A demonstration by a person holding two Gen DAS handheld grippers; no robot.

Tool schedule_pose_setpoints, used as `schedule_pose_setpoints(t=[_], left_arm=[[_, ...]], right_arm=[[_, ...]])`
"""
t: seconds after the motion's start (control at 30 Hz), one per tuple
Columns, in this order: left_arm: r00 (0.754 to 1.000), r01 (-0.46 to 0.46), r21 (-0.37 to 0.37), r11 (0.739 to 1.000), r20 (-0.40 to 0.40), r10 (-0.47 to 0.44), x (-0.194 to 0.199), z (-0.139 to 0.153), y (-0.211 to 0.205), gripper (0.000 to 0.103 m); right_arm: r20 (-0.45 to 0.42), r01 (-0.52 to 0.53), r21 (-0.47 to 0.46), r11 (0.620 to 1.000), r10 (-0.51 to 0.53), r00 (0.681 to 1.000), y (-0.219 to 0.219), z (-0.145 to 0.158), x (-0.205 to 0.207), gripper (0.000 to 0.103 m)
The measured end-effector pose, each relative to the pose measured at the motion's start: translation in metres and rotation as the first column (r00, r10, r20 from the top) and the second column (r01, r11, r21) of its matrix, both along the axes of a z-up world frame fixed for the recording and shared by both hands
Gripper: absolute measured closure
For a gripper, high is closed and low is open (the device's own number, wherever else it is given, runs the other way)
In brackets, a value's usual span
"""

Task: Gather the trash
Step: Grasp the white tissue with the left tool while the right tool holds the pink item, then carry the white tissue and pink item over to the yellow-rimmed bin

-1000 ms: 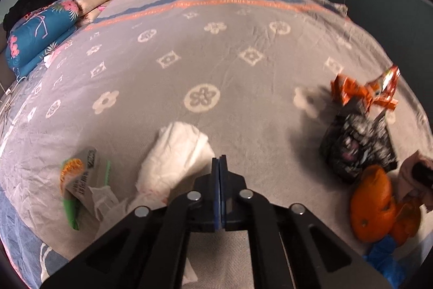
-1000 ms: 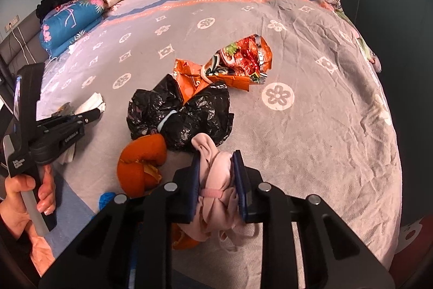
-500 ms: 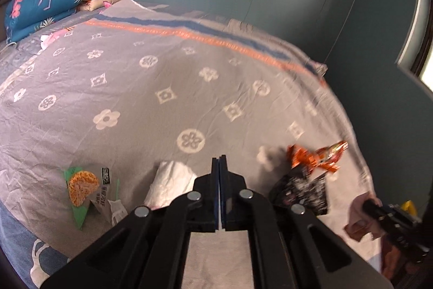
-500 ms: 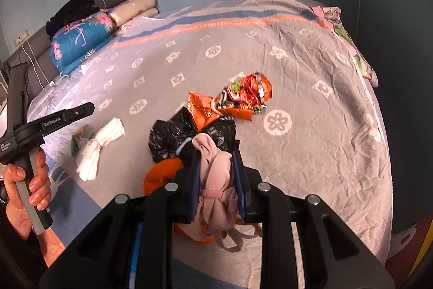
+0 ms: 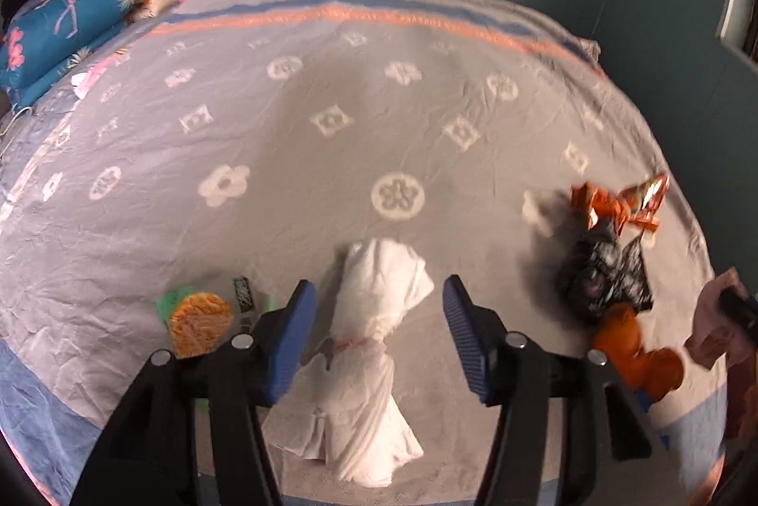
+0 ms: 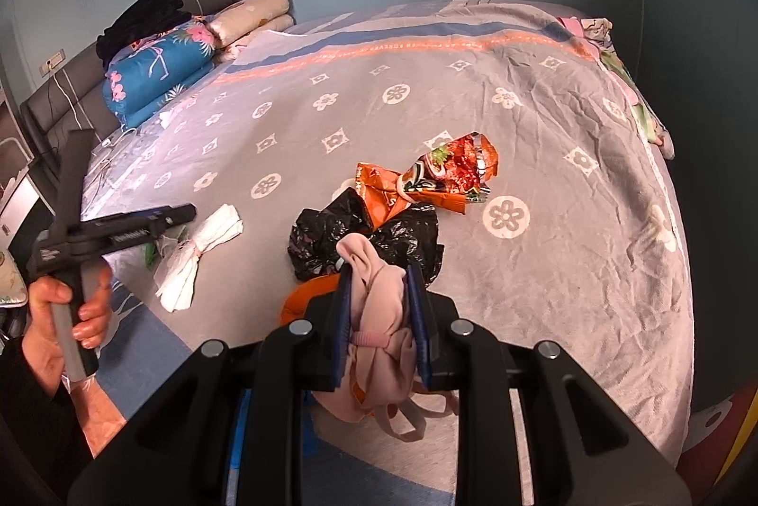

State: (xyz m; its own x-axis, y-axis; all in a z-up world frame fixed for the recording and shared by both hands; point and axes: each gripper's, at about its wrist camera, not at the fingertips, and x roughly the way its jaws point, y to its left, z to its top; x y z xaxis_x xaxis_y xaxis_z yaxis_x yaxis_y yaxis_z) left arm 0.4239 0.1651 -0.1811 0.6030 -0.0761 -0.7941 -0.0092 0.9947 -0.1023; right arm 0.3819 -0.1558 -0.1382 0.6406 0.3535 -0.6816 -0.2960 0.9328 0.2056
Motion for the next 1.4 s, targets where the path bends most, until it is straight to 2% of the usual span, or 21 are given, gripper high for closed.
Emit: schedule_pose_setpoints(t=[0.03,0.13,0.23,0.27,0.3,0.33,0.37,0.57,0.63,0.73,0.8,0.9,1.1,1.23,1.4], left_arm=[[1.0,0.011,0.012,1.0,-0.011,-0.011,0.001,-0.005,-0.002,0.048],[0.998,0.027,0.122,0.992,-0.06,-0.02,0.008,-0.026,-0.015,0.047],[0.992,0.04,0.178,0.983,-0.121,-0.018,0.015,-0.046,-0.021,0.047],[0.993,0.041,0.183,0.982,-0.12,-0.019,0.015,-0.049,-0.022,0.048],[0.994,0.035,0.178,0.983,-0.112,-0.015,0.015,-0.048,-0.022,0.052],[0.995,0.026,0.16,0.987,-0.1,-0.01,0.015,-0.045,-0.02,0.081],[0.996,0.02,0.144,0.989,-0.091,-0.007,0.015,-0.041,-0.018,0.085],[0.998,-0.008,0.047,0.999,0.055,0.006,-0.001,0.002,-0.012,0.087],[0.995,-0.035,0.003,0.999,0.093,0.035,-0.007,0.017,-0.009,0.087],[0.985,-0.039,-0.103,0.994,0.162,0.055,-0.028,0.049,-0.012,0.087],[0.976,-0.034,-0.123,0.992,0.211,0.06,-0.041,0.068,-0.024,0.087],[0.96,-0.038,-0.106,0.994,0.272,0.066,-0.062,0.097,-0.044,0.087],[0.943,-0.051,-0.054,0.997,0.326,0.066,-0.102,0.134,-0.079,0.087],[0.94,-0.013,-0.025,1.0,0.341,0.02,-0.128,0.153,-0.105,0.087],[0.924,0.047,-0.022,0.999,0.38,-0.035,-0.162,0.175,-0.142,0.087]], right_arm=[[0.0,-0.001,0.001,1.0,0.001,1.0,0.0,0.0,0.0,0.081],[-0.003,0.0,-0.001,1.0,0.0,1.0,0.0,0.0,0.0,0.081],[-0.008,-0.001,0.0,1.0,0.001,1.0,-0.001,-0.001,0.001,0.081],[-0.01,0.0,0.002,1.0,0.0,1.0,-0.001,-0.001,0.001,0.081],[-0.012,0.0,0.004,1.0,0.0,1.0,-0.002,-0.001,0.002,0.081],[-0.012,0.001,0.006,1.0,0.0,1.0,-0.003,-0.002,0.002,0.081],[-0.012,0.002,0.008,1.0,-0.002,1.0,-0.003,-0.001,0.002,0.081],[-0.015,-0.007,0.022,1.0,0.008,1.0,-0.006,0.0,0.003,0.081],[-0.018,-0.011,0.03,0.999,0.012,1.0,-0.007,0.001,0.002,0.081],[-0.011,-0.021,0.042,0.999,0.021,1.0,-0.006,0.007,-0.004,0.081],[0.001,-0.028,0.051,0.998,0.028,1.0,-0.006,0.014,-0.011,0.081],[0.011,-0.03,0.067,0.997,0.029,1.0,-0.008,0.026,-0.026,0.081],[0.058,-0.033,0.065,0.997,0.03,0.998,-0.021,0.063,-0.062,0.081],[0.068,-0.026,0.082,0.996,0.02,0.997,-0.041,0.084,-0.088,0.081],[0.101,0.005,0.068,0.998,-0.012,0.995,-0.08,0.108,-0.13,0.081]])
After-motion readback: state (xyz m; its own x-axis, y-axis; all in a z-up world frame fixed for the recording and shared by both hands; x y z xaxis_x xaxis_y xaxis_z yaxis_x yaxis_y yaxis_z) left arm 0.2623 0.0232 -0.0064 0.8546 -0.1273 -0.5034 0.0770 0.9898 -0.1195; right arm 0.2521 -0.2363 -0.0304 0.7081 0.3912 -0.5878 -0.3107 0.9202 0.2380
